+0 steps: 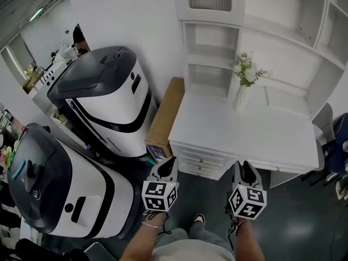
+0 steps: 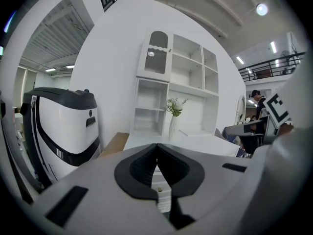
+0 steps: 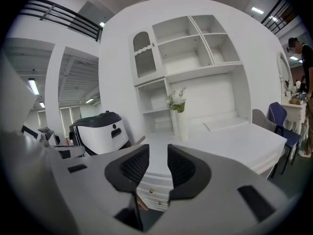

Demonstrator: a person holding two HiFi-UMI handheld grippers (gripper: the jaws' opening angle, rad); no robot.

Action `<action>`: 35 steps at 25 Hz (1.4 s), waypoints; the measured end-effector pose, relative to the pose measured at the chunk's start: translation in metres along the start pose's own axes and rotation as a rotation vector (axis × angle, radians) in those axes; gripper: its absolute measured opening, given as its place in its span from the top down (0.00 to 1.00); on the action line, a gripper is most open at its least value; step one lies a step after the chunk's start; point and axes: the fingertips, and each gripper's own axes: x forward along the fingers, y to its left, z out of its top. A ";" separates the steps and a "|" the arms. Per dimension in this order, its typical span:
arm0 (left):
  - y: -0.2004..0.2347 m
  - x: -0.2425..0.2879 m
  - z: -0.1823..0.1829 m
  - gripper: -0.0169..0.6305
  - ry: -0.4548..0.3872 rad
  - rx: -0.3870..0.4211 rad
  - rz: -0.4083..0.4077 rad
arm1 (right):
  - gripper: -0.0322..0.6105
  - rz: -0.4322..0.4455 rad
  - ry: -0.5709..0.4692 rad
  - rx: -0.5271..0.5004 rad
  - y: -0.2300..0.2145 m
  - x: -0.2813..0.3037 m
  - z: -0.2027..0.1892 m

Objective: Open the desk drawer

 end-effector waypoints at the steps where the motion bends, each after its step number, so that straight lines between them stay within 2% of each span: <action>1: 0.002 0.005 0.001 0.95 0.002 0.007 0.005 | 0.76 0.002 -0.002 -0.005 -0.001 0.006 0.002; 8: 0.018 0.029 0.004 0.95 0.031 0.014 0.013 | 0.76 0.009 0.035 -0.013 0.005 0.041 0.002; 21: 0.060 0.054 0.016 0.95 0.020 -0.003 -0.021 | 0.75 -0.013 0.046 -0.024 0.037 0.074 0.010; 29: 0.077 0.055 0.001 0.95 0.047 -0.019 -0.002 | 0.75 -0.004 0.080 -0.028 0.047 0.086 -0.002; 35: 0.094 0.053 -0.031 0.95 0.092 -0.051 0.035 | 0.75 0.011 0.135 -0.035 0.053 0.098 -0.028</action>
